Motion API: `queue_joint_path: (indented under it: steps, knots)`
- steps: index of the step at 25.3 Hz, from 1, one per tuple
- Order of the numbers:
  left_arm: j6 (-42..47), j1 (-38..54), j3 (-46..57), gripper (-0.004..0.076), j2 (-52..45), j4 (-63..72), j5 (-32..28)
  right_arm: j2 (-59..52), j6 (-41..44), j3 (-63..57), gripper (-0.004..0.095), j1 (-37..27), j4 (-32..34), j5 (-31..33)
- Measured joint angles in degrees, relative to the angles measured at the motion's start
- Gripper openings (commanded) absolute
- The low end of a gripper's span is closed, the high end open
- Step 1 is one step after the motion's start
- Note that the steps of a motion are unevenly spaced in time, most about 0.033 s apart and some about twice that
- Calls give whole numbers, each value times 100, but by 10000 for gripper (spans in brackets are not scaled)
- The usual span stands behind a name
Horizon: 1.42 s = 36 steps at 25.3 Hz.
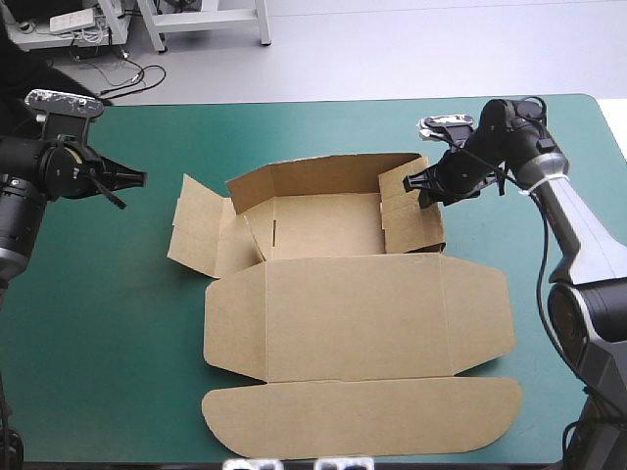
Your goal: Fold the box
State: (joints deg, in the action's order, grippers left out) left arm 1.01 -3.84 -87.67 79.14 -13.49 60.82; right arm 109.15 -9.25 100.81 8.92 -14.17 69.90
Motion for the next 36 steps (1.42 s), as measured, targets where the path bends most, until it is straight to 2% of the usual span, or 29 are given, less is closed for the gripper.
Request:
queue_joint_path:
  steps: [2,3,4,5,9,12,19,22,30,36]
  knots:
    - [-5,0,0,6,0,0,-6,251,-39,-7,395,0,-119,-65]
    - [-5,0,0,6,0,0,-12,316,-60,-7,271,0,-134,-71]
    - [-5,0,0,6,0,0,-13,476,-123,-7,192,0,-154,-70]
    - [-5,0,0,6,0,0,-7,538,-145,-7,-26,0,-187,-70]
    - [-170,74,0,14,1,39,7,681,-168,-7,-17,-6,-449,-89]
    - [-262,682,-46,14,68,604,-33,630,-301,-7,-17,-5,-715,-3]
    - [-1178,2637,-133,13,242,3218,-13,-91,-280,446,-16,-459,-1202,27]
    - [-1564,3162,-140,13,358,4323,61,-477,-280,623,-17,-726,-1436,54]
    - [-2453,3434,-140,13,782,6379,378,-1437,-307,871,-17,-1188,-1950,202]
    - [-3032,3434,-140,13,1192,7708,863,-1894,-361,1084,-17,-1379,-2407,217]
